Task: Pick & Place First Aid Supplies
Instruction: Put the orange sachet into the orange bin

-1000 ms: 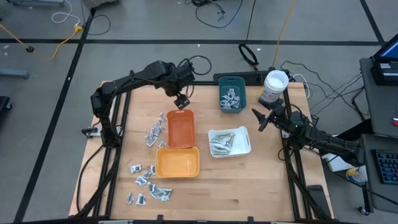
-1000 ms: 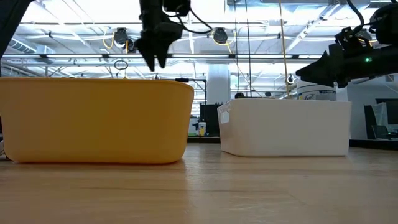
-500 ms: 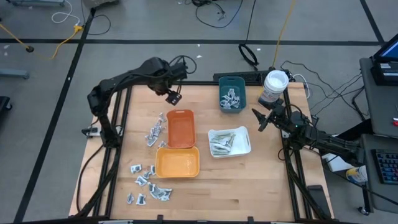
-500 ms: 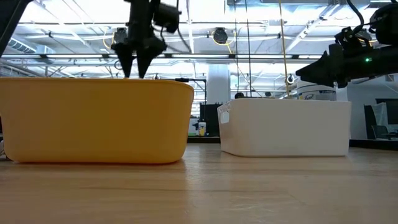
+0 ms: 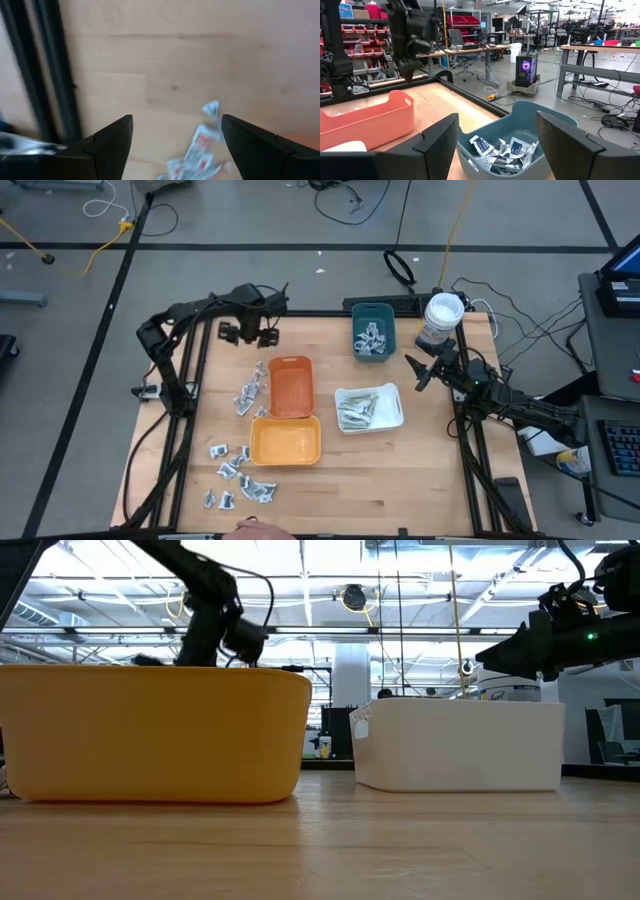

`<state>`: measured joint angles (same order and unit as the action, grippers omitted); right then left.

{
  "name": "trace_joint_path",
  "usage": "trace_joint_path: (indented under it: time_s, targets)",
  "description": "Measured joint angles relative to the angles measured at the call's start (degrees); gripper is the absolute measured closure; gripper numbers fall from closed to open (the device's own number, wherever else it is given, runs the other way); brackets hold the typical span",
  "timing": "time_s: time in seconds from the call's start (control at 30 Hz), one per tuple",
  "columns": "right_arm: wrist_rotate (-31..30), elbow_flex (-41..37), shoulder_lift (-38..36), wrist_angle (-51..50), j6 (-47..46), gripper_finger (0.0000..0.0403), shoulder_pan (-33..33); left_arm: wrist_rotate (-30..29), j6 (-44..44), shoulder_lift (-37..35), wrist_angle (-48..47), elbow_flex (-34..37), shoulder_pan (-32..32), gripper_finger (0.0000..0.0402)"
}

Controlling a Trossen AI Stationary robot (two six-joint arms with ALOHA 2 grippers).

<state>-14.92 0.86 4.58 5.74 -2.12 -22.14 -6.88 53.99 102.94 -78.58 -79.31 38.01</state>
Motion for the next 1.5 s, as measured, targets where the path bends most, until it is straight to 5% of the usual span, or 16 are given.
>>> trace_joint_path:
  time_s: [0.43,1.0,1.5]
  targets:
    - [0.00,0.00,0.00,0.00,0.00,0.0143,-0.01,16.15,28.90,0.04,20.06,13.11,1.34,0.0094]
    - [0.02,0.00,0.00,0.00,0.01,0.0148,0.00,19.64,30.17,-0.25,31.45,21.03,1.99,0.0096]
    - [0.01,0.00,-0.01,-0.02,0.00,0.0144,-0.01,19.37,25.77,-0.06,31.95,21.14,3.51,0.0296]
